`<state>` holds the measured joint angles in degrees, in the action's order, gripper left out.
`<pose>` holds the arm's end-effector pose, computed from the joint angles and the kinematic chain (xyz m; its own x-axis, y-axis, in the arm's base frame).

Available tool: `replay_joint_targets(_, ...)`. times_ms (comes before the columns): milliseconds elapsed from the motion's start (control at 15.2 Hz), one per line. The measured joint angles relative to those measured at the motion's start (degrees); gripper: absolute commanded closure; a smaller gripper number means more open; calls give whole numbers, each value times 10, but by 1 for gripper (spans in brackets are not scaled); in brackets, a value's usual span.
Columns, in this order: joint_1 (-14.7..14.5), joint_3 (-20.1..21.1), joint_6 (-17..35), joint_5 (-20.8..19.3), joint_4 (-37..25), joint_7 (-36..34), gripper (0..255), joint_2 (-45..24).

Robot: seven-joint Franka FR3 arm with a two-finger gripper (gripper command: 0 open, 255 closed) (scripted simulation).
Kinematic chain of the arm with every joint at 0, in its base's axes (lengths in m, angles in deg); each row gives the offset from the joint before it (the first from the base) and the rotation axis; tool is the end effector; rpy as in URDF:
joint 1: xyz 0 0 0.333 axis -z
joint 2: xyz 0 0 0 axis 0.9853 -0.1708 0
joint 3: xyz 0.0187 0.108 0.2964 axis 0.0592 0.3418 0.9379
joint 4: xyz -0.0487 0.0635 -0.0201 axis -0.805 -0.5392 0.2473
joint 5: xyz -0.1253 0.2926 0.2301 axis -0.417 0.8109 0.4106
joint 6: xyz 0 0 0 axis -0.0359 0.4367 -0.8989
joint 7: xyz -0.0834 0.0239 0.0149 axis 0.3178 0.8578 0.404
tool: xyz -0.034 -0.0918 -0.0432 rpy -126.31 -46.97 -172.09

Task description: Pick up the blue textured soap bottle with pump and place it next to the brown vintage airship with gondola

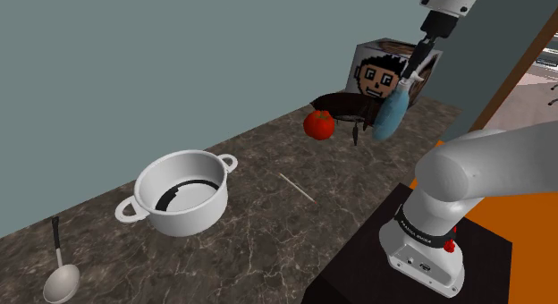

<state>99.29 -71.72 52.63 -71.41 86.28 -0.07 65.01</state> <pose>0.2073 -0.2715 0.5521 0.9874 0.0659 0.1440 0.0855 -0.9872 -0.1347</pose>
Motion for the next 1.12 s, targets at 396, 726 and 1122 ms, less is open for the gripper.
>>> replay_joint_targets(396, 6, -9, 42, -9, 49, 5, 255, 7)
replay_joint_targets(726, 10, -19, 80, -17, 87, 9, 255, 6)
replay_joint_targets(1122, 13, -35, 130, -26, 128, 17, 255, -4)
